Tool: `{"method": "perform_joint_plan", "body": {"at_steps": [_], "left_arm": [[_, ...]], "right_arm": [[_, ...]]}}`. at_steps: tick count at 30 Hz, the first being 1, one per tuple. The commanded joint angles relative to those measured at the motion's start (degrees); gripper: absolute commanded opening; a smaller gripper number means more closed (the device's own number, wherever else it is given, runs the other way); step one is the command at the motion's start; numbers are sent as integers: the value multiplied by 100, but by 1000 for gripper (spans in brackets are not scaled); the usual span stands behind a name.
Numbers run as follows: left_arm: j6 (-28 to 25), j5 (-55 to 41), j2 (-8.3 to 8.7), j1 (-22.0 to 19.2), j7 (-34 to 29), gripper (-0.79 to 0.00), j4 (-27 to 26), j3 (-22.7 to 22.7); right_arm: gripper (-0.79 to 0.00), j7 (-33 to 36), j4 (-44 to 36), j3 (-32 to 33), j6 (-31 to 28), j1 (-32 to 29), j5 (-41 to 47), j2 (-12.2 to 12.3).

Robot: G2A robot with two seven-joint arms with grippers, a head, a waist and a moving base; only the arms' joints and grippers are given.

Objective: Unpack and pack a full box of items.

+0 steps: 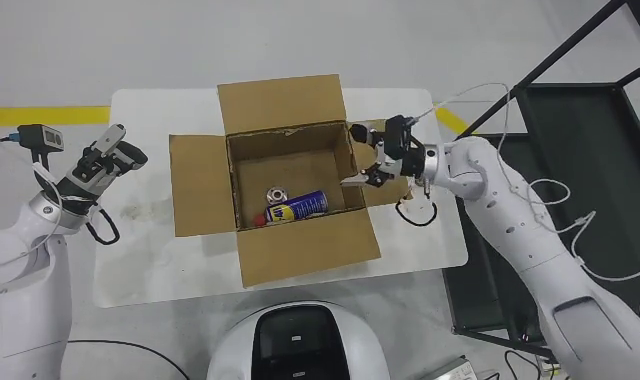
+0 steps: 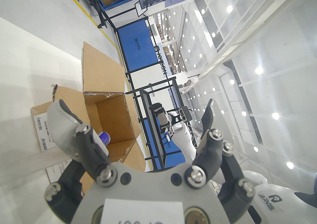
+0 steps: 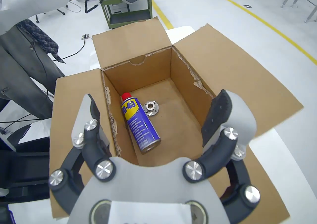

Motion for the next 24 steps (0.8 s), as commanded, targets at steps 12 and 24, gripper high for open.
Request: {"method": "perform_joint_plan", "body": {"at_steps": [12,24], "left_arm": [[0,0,0,0,0,0,0,0],[0,0,0,0,0,0,0,0]], "right_arm": [[0,37,-147,307,0,-254,58,91],[0,-352,703,820,772,-732,-787,173]]}}
